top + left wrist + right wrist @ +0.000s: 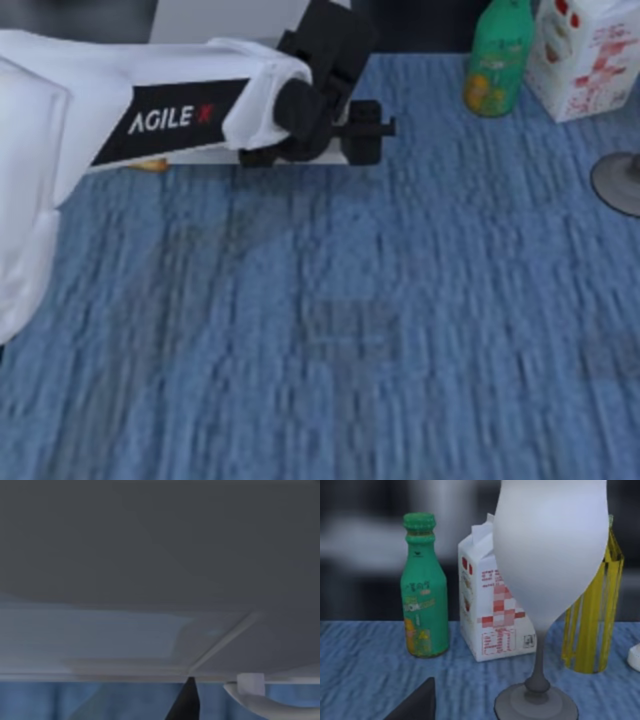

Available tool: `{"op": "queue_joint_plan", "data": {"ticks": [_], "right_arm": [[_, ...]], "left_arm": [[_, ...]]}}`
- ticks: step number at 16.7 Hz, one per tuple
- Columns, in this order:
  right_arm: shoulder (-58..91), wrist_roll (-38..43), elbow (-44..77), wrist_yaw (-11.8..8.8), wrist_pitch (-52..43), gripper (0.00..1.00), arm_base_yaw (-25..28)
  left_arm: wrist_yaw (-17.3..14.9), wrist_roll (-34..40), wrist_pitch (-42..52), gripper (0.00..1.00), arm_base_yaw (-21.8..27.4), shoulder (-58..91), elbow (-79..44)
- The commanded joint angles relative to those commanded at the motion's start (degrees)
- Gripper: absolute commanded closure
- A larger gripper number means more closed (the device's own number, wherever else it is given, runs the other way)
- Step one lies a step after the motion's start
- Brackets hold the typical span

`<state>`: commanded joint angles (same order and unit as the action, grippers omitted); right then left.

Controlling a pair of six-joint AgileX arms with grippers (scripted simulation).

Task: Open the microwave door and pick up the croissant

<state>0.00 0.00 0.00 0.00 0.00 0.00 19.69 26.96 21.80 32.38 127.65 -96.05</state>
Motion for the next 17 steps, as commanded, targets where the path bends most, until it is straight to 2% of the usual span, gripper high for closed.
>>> {"op": "queue_joint_plan", "data": {"ticks": [4, 5, 12, 13, 17], "right_arm": [[0.0, 0.0, 0.0, 0.0, 0.0, 0.0, 0.0], [0.0, 0.0, 0.0, 0.0, 0.0, 0.0, 0.0], [0.0, 0.0, 0.0, 0.0, 0.0, 0.0, 0.0], [0.0, 0.0, 0.0, 0.0, 0.0, 0.0, 0.0], [0.0, 0.0, 0.0, 0.0, 0.0, 0.0, 0.0]], "left_arm": [[0.0, 0.0, 0.0, 0.98, 0.0, 0.0, 0.0], [0.0, 0.0, 0.0, 1.0, 0.0, 0.0, 0.0], [0.0, 0.0, 0.0, 1.0, 0.0, 0.0, 0.0], [-0.9, 0.2, 0.5, 1.0, 2.1, -1.5, 2.9], [0.1, 0.8, -0.9, 1.0, 2.0, -3.1, 5.4]]}}
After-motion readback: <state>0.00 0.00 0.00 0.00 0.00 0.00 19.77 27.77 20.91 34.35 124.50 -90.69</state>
